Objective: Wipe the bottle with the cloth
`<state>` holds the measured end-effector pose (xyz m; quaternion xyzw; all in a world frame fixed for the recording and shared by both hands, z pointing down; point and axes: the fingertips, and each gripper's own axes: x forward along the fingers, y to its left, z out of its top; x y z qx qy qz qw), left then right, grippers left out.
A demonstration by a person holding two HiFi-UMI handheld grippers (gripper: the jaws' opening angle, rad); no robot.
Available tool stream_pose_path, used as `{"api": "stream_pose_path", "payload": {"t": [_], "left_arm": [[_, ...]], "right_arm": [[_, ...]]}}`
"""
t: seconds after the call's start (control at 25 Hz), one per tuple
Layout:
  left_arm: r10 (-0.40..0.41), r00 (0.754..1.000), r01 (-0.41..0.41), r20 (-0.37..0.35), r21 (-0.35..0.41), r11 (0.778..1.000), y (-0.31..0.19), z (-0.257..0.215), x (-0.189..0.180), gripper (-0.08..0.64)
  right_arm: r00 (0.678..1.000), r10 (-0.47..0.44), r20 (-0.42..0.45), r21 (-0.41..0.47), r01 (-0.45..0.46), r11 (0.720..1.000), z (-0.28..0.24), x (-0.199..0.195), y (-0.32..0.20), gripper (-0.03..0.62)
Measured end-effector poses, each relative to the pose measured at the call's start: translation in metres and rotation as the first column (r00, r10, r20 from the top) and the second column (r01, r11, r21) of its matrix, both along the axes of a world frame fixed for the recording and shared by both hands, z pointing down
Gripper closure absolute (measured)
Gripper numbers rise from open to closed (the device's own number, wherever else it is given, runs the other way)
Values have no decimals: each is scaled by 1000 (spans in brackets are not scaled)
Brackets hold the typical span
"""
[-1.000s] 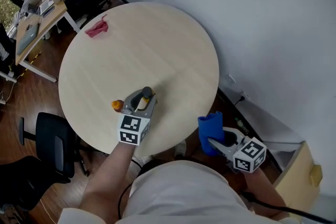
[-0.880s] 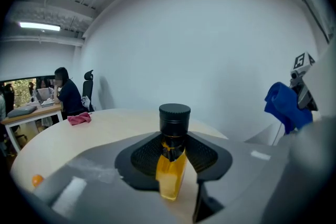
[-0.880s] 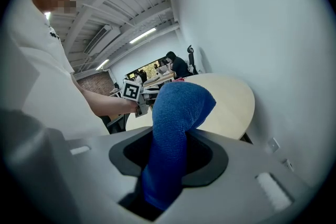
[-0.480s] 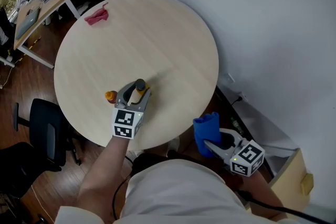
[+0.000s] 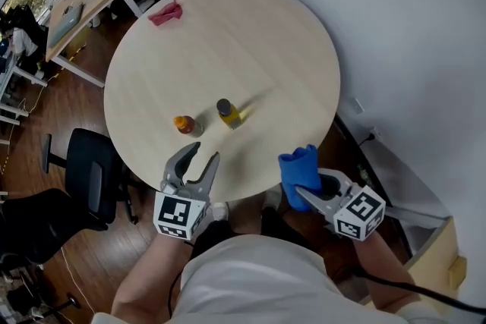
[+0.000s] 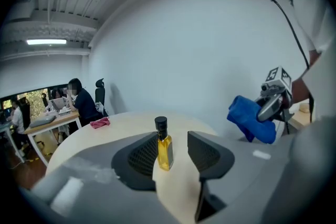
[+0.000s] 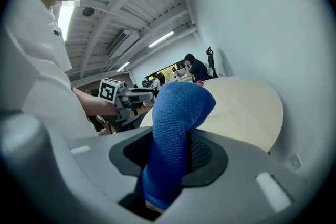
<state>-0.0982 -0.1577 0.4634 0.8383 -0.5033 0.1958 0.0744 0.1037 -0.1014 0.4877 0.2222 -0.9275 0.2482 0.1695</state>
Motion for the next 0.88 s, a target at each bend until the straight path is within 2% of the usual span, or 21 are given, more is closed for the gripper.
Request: {"api": "stream_pose_path", "payload": {"t": [0.12,0.36,0.68,0.88], "left_arm": [[45,998,-44,32,-16,999,34,-2,-19,373],[115,993,-116,-39,-9,993,103,-21,-63,385],[269,950,-273,-157,-4,962,204,-14,-116,393],[327,929,-333,-172,-9,943,249,-6,-131,394]], "right_arm": [[1000,18,-6,34,-18,999,-10,-13,15,437],[990,140,0,93,-140,986,-34,-45,73,437],[948,318,-25,107,-314,944,-42,-117,202,437],[939,332,-90,74,-326,942,-41,-141,285,437]]}}
